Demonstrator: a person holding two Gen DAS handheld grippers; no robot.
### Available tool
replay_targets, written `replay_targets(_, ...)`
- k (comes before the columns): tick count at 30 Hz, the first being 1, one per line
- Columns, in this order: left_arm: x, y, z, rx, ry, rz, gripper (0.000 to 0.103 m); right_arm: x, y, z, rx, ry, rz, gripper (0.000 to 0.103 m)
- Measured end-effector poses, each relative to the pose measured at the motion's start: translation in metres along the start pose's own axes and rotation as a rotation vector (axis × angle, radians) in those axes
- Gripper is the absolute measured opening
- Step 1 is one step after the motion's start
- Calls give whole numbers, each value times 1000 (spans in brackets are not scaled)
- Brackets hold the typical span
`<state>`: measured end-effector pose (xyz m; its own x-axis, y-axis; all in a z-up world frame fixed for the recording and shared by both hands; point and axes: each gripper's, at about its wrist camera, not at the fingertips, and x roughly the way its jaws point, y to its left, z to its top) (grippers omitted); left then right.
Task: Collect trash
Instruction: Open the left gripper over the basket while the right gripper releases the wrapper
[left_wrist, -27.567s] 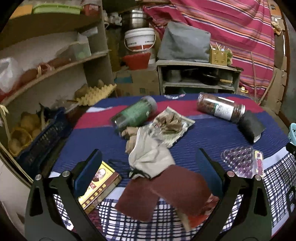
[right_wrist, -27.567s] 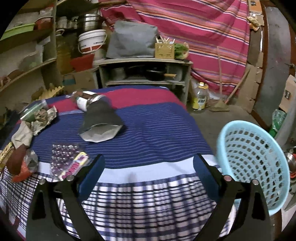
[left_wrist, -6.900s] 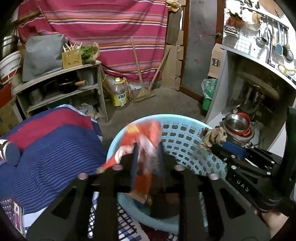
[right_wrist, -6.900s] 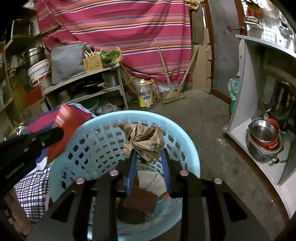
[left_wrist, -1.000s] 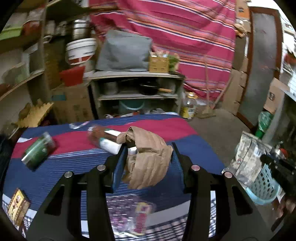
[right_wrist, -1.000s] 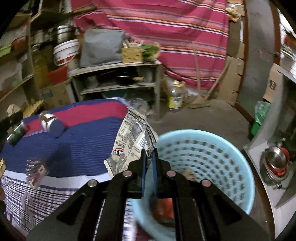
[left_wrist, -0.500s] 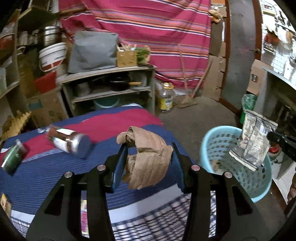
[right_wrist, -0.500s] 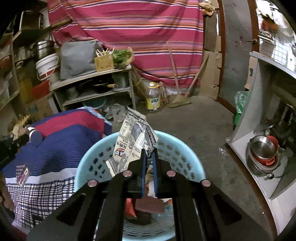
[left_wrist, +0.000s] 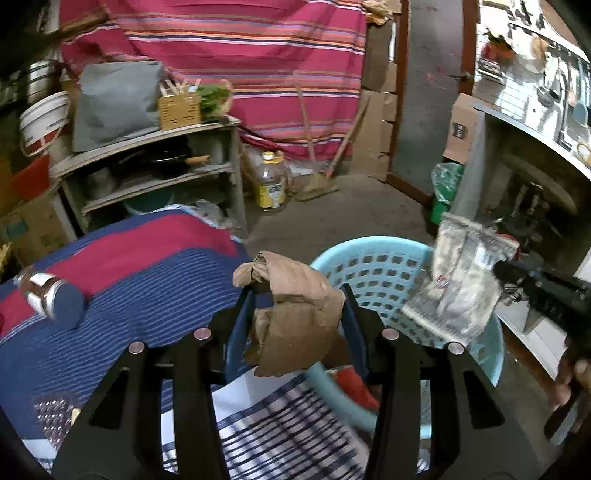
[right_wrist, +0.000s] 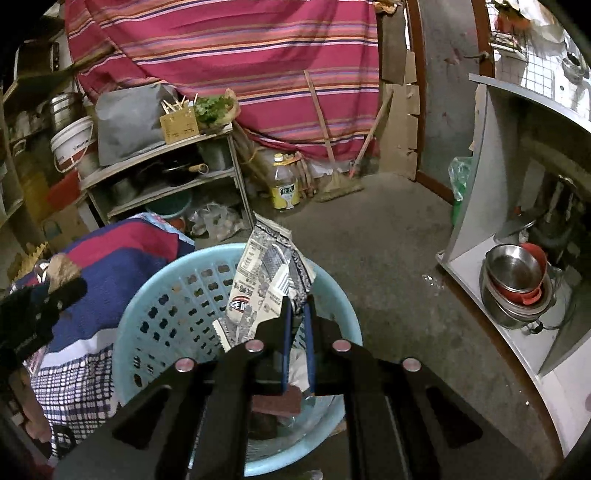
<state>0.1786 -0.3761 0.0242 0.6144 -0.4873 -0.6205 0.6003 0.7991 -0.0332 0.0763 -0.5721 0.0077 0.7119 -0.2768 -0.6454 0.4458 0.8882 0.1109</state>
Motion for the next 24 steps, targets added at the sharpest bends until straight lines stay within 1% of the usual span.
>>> replay_targets(4,10,-19,7,25,6,-19,46,5,-4,-6,12,14,2,7)
replay_targets(8,19,-36,7,32,12,-27,49,9,-12,-11,33,26,-1,7)
replay_targets(10,22,-42,6,36,19,-33,54,9,-16,-14,42,33,-5,7)
replay_targets(12,23,-47,3,38,18,-30,65,11,-18,-17,46,42,-7,7)
replay_targets(14,22,-47,3,31,17,-25,73,12,-19,-18,47,45,-7,7)
replay_targets(16,21,-46,0,19,15,-17,76,11,-19,-20,49,45,-6,7)
replay_targets(17,19,-45,-1,15,10,-5,79,12,-19,-20,50,45,-3,7)
replay_targets(20,8,-37,-7,-1,-25,59,93,12,-16,-20,46,48,6,7)
replay_targets(21,2,-32,-10,-10,-45,78,97,13,-13,-21,39,51,9,7)
replay_targets(24,-8,-20,-16,-33,-62,109,97,14,-3,-19,35,54,19,7)
